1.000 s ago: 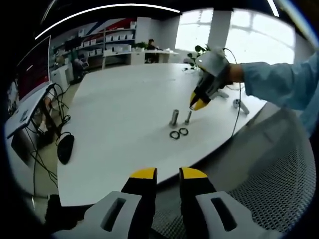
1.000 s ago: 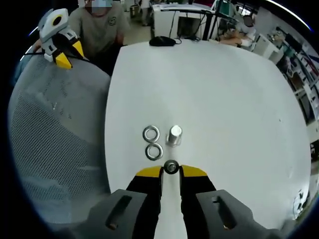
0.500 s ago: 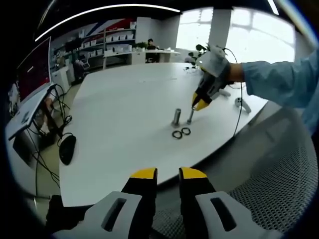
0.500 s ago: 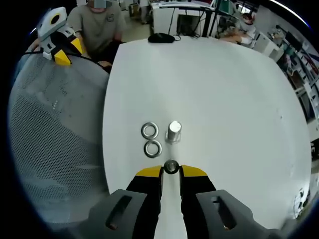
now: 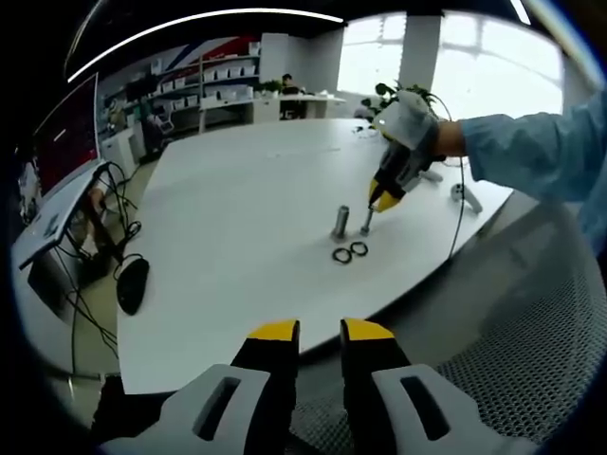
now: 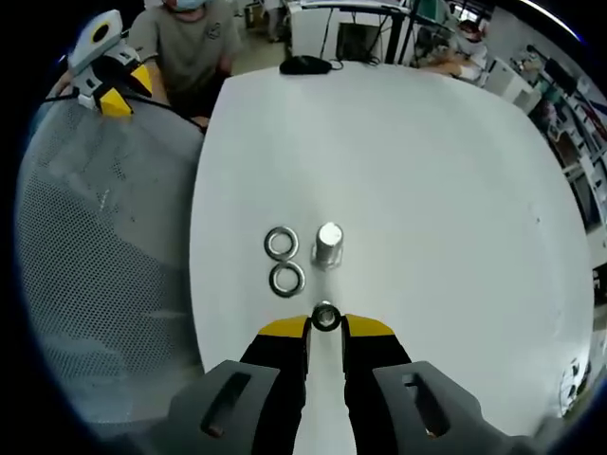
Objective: Place the washer onto the threaded stud by aligning its center hole with the stud, sliding it down to the base, and recovering from edge contact or off-axis alignment until the washer reaches the visible bottom stop.
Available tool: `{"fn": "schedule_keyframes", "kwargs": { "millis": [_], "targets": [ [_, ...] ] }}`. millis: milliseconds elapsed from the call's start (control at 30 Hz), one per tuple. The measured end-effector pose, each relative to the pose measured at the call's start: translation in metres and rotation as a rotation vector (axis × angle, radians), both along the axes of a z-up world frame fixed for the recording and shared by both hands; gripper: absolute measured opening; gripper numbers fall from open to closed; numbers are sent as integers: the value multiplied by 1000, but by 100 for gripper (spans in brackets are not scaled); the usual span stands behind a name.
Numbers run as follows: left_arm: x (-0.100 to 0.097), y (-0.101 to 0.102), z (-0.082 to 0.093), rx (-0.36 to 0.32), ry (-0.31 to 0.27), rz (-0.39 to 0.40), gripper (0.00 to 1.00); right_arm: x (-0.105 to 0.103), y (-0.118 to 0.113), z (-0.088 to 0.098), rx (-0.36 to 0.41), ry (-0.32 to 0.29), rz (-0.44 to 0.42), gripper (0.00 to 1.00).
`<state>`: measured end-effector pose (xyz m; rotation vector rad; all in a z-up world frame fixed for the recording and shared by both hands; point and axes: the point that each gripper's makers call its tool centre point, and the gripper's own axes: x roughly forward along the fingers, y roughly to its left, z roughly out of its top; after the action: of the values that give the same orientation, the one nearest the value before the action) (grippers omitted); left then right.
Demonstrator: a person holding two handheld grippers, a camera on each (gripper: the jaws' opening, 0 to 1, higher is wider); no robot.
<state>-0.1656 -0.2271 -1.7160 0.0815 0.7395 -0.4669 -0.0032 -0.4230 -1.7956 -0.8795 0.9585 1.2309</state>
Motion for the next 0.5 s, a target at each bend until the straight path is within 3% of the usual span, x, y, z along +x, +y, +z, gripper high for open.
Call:
{"fn": "schedule_keyframes", "kwargs": {
  "millis": [500],
  "targets": [
    [1, 2, 0, 4, 0, 13, 15, 0, 2, -35, -91, 31, 44, 14]
  ]
}}
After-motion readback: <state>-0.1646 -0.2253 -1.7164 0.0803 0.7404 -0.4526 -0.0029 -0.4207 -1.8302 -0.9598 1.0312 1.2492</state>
